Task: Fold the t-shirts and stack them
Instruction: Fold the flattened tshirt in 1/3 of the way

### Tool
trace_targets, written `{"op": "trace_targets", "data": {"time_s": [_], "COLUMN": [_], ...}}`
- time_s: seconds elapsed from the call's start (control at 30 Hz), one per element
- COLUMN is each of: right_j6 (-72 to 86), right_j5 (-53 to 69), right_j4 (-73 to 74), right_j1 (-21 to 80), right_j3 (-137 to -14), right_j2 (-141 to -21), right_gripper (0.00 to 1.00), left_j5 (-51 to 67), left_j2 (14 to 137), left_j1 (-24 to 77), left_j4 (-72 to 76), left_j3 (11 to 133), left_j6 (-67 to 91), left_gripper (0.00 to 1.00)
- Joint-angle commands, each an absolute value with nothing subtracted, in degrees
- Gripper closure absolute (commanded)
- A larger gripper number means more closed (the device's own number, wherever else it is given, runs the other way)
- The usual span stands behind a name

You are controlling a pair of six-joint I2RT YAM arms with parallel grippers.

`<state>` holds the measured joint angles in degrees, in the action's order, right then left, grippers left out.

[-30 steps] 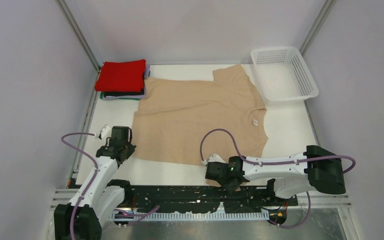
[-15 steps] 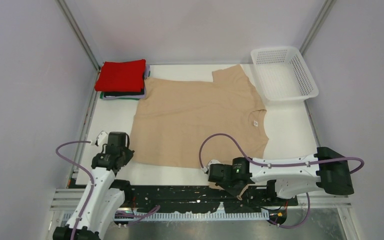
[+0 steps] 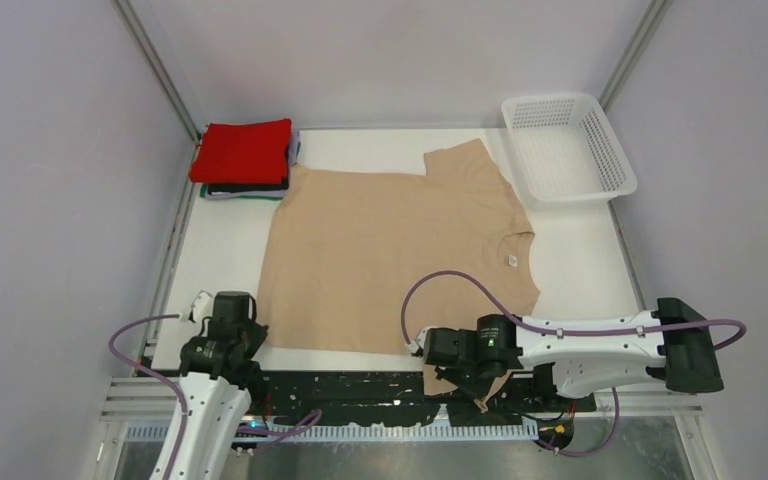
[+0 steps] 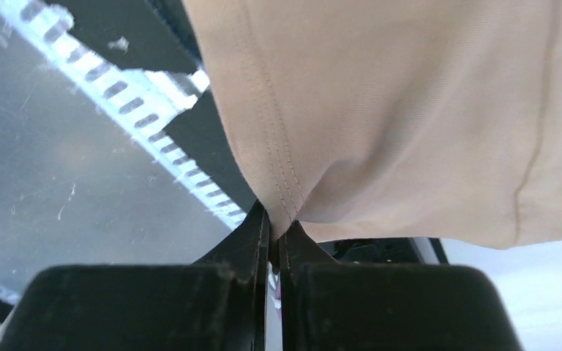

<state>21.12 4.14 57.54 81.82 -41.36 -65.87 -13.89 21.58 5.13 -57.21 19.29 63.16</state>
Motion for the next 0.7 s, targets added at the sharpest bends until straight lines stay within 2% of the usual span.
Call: {"op": "trace_targets", "data": {"time_s": [0.0, 0.23, 0.53, 0.67], "right_j6": [22.47, 21.91, 21.35, 17.10], "right_j5": [-6.50, -15.51, -20.73, -26.85], "right_j4": [58.02, 54.60, 50.41, 48.57], "right_j1": [78.71, 66.91, 56.94, 54.60], "right_j3": [-45.14, -47.23, -50.39, -53.72], "right_j2": [-64.79, -63.53, -64.61, -66.84], "right_gripper": [0.95, 0.95, 0.95, 0.95], "left_j5": [-11.92, -9.18, -11.65, -12.96], "left_j2": [23.44, 32.50, 42.75, 49.37], "left_j1": [5.01, 5.06, 5.02, 5.06], "left_j4": [-54.34, -48.08, -39.46, -38.53], "left_j3": [22.72, 25.87, 32.05, 36.24], "left_j6": [62.60, 61.51, 61.97, 61.57], "left_gripper": [1.00, 1.00, 1.00, 1.00]}}
